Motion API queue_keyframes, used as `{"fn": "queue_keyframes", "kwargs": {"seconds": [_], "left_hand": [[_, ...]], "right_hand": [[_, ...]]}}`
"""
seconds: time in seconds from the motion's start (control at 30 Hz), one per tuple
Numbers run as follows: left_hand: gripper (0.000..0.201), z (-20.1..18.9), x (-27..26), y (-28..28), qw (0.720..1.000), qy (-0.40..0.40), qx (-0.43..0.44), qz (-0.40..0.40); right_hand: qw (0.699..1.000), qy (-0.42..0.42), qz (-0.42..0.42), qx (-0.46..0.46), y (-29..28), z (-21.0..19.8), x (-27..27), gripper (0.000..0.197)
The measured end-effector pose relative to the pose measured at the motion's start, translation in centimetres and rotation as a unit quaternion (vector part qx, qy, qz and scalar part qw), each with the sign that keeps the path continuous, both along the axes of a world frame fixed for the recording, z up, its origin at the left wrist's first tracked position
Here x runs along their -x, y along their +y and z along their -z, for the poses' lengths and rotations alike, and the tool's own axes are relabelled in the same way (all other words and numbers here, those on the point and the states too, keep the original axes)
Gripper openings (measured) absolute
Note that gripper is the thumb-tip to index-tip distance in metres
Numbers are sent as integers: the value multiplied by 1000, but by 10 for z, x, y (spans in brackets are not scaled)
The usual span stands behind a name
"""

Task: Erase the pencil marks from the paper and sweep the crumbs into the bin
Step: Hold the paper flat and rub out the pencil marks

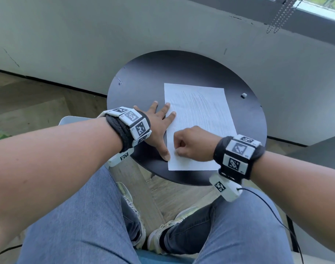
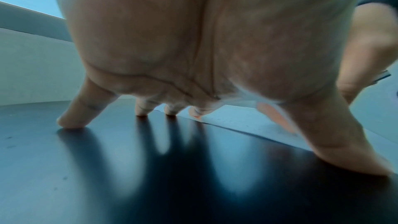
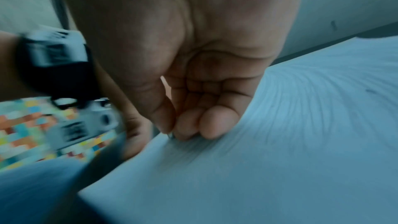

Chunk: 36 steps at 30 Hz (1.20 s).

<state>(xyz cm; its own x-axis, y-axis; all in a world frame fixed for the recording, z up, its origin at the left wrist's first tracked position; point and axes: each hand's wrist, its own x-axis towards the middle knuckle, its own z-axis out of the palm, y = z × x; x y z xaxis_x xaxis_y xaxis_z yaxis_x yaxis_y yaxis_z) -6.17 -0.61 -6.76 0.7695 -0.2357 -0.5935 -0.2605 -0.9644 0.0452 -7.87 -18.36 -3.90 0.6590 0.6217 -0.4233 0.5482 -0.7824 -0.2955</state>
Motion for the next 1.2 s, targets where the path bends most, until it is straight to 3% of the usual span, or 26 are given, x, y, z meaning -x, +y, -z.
{"fn": "queue_keyframes", "kwargs": {"seconds": [0.2,0.3,0.53,0.7,0.8,1.1,1.2], "left_hand": [[150,-7,2,-3,1000,2,0,-7],[149,-8,2,-2,1000,4,2,-9],[151,-10,3,-5,1000,11,-1,-15],[146,-13,6,-9,1000,0,6,-19],[141,-13,11,-11,1000,-13,11,-16],[155,-7,15,-12,1000,12,9,-26],[155,-7,16,-12,1000,3,12,-21]], "right_hand": [[985,-61,154,-38,14,6,-59,10],[986,-55,150,-54,12,7,-55,9],[999,13,8,-33,-5,5,4,6],[986,-45,144,-66,2,12,-40,6],[981,-56,174,-59,3,15,-59,11],[999,-3,10,-44,-11,6,14,7],[999,-12,12,-34,-7,4,1,8]]}}
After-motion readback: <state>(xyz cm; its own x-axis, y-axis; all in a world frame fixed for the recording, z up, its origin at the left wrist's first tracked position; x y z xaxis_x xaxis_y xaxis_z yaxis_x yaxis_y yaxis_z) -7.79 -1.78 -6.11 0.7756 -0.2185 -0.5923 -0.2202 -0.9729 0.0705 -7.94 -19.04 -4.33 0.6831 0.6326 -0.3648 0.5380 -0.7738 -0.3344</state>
